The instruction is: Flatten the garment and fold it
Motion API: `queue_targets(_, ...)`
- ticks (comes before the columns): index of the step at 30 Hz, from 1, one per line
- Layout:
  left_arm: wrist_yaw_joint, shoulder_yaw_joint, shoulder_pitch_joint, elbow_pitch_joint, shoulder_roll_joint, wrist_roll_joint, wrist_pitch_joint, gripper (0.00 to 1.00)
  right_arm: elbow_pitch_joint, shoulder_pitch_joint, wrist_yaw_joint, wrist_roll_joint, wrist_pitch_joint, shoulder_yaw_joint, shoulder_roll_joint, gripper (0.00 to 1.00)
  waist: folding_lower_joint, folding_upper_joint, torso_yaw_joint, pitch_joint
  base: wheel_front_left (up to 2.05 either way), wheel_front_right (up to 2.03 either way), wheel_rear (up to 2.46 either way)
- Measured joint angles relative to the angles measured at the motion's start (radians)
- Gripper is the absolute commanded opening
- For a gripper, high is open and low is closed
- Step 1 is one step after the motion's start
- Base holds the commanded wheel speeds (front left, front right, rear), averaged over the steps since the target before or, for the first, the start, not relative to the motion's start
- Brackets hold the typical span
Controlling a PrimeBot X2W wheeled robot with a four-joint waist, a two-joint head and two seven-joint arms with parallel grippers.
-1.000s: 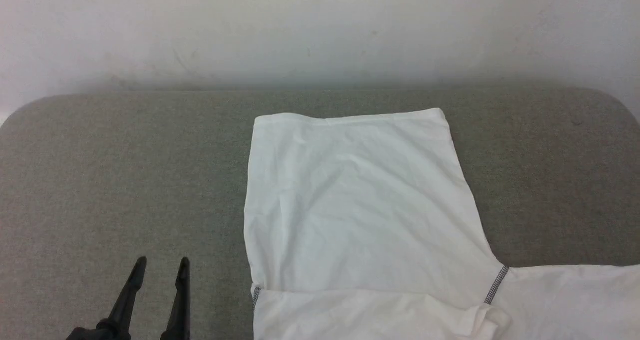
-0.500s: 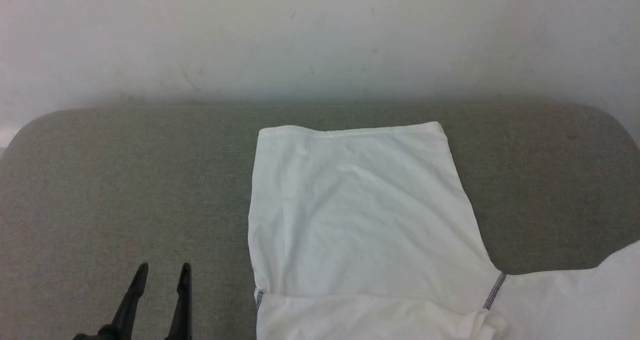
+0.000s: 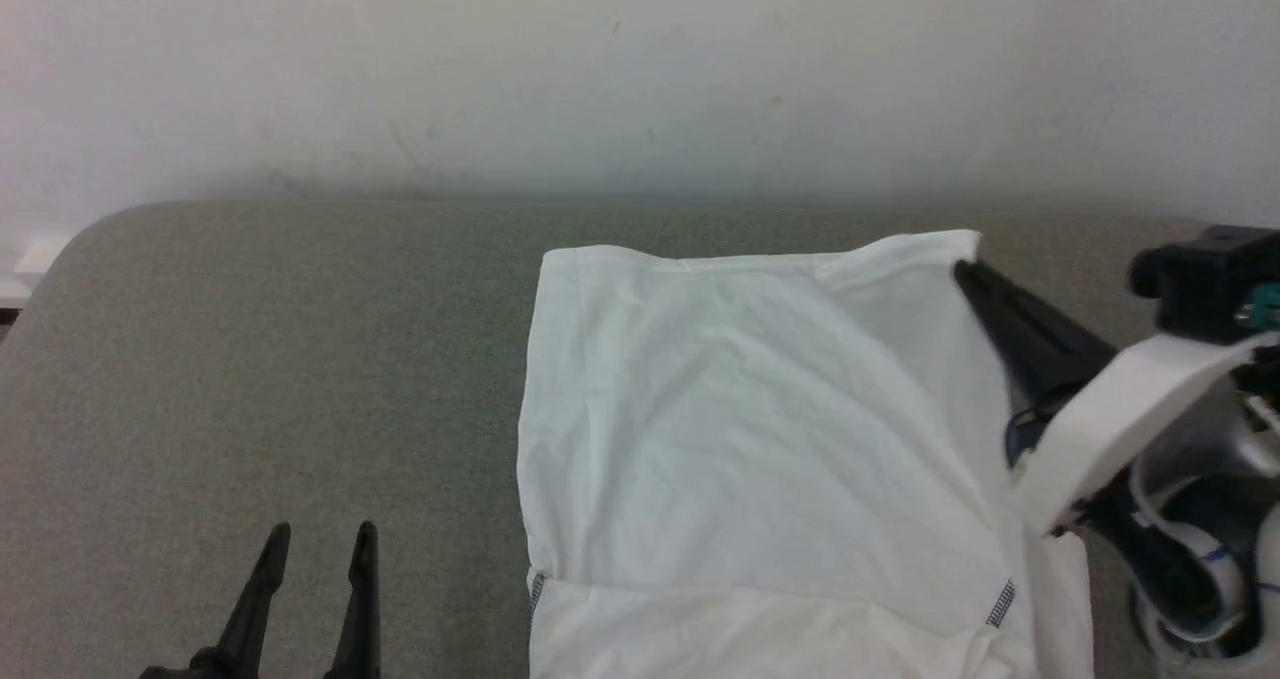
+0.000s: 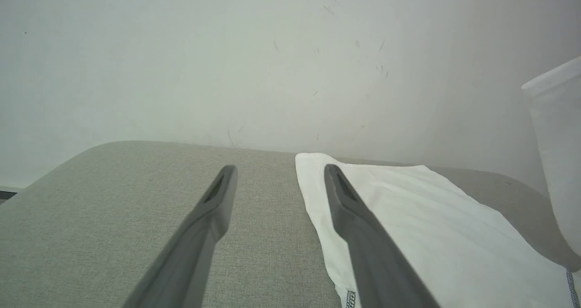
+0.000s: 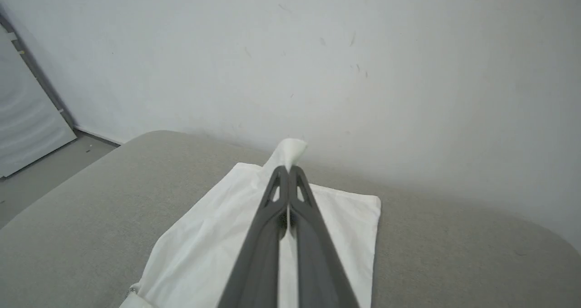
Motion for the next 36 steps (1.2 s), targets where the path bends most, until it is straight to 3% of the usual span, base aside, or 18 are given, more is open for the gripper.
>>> queue_targets(6, 0.000, -0.002, -0.003, -0.001, 0.007, -0.004, 0.001, 1.00, 0.080, -0.029, 0.000, 0.018, -0.030, 0.253, 0.063, 0.00, 0.0001, 0.0000, 0.032, 0.010, 0.00, 0.00, 0.00)
queue_targets(16, 0.000, -0.015, -0.025, 0.013, 0.007, -0.009, -0.002, 1.00, 0.366, -0.046, 0.000, 0.034, -0.156, 0.572, 0.110, 0.00, 0.0000, 0.0000, 0.091, 0.040, 0.00, 0.00, 0.00)
queue_targets(23, 0.000, -0.031, -0.034, 0.039, 0.006, -0.016, -0.006, 1.00, 0.648, -0.074, 0.000, -0.016, -0.253, 0.726, 0.132, 0.00, 0.0001, 0.0000, 0.130, 0.055, 0.00, 0.00, 0.00)
queue_targets(30, 0.000, -0.054, -0.053, 0.063, 0.004, -0.016, -0.006, 1.00, 0.893, -0.104, 0.000, -0.028, -0.362, 0.793, 0.139, 0.00, 0.0001, 0.0001, 0.163, 0.050, 0.00, 0.00, 0.00)
queue_targets(32, 0.000, -0.058, -0.053, 0.067, 0.004, -0.016, -0.006, 1.00, 0.916, -0.111, 0.000, 0.000, -0.385, 0.812, 0.142, 0.48, 0.0000, 0.0001, 0.168, 0.045, 0.00, 0.00, 0.00)
queue_targets(33, 0.000, -0.060, -0.053, 0.068, 0.004, -0.016, -0.006, 1.00, 0.923, -0.116, 0.000, 0.012, -0.395, 0.820, 0.142, 1.00, 0.0000, 0.0001, 0.169, 0.043, 0.00, 0.00, 0.00)
queue_targets(36, 0.000, -0.064, -0.053, 0.071, 0.005, -0.016, -0.006, 1.00, 0.918, -0.134, 0.000, 0.079, -0.426, 0.827, 0.142, 1.00, 0.0000, 0.0001, 0.164, 0.040, 0.00, 0.00, 0.00)
